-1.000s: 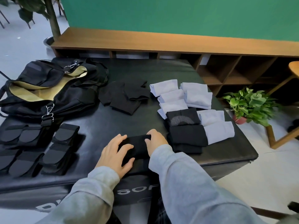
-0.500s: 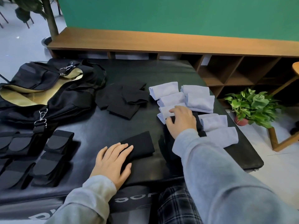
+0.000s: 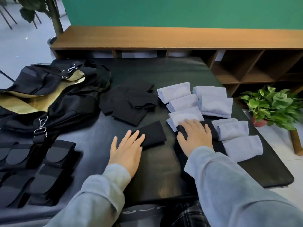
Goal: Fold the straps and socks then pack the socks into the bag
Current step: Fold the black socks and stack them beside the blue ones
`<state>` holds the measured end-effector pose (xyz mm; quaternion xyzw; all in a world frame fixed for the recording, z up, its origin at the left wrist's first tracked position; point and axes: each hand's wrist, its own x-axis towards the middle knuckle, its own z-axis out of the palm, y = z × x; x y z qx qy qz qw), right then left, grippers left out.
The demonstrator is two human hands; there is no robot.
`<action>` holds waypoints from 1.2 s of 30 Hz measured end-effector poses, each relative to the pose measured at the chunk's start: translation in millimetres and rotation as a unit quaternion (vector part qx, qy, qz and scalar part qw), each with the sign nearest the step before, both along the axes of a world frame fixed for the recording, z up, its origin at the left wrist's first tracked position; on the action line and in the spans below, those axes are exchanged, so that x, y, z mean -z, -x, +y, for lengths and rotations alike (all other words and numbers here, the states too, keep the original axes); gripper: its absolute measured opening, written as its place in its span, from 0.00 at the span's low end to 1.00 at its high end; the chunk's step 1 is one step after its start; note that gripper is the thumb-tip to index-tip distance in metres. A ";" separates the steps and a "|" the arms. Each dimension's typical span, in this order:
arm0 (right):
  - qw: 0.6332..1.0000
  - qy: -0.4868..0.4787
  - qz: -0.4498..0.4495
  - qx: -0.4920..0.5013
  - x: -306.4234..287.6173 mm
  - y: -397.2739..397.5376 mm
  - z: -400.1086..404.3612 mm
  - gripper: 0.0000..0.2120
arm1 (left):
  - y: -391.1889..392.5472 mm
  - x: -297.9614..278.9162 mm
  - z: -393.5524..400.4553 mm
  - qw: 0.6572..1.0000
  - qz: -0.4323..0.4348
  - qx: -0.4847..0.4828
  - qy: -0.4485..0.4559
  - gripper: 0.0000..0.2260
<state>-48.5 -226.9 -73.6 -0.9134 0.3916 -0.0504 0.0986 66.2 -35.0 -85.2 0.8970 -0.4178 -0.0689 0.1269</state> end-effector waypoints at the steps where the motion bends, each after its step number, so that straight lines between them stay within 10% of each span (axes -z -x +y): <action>1: 1.000 0.003 -0.001 0.000 0.9 -0.2 0.2 0.21 | -4.5 -6.1 -4.9 1.000 0.024 -0.004 0.018 0.20; 5: 1.000 0.015 -0.005 0.001 4.1 -0.9 0.3 0.20 | -36.8 -24.2 -24.2 0.995 0.006 -0.022 0.100 0.19; 14: 0.999 0.015 -0.025 0.018 4.7 -1.8 -0.4 0.31 | -99.5 -31.6 -96.8 0.990 -0.016 -0.043 -0.130 0.42; 22: 0.998 0.029 -0.048 0.021 9.3 -2.6 -0.5 0.36 | -117.8 -16.6 -107.0 0.977 -0.054 -0.106 -0.178 0.24; 36: 0.999 0.028 -0.040 0.023 6.7 -2.2 -0.8 0.38 | -100.6 -28.2 -76.9 0.967 -0.021 -0.207 -0.147 0.24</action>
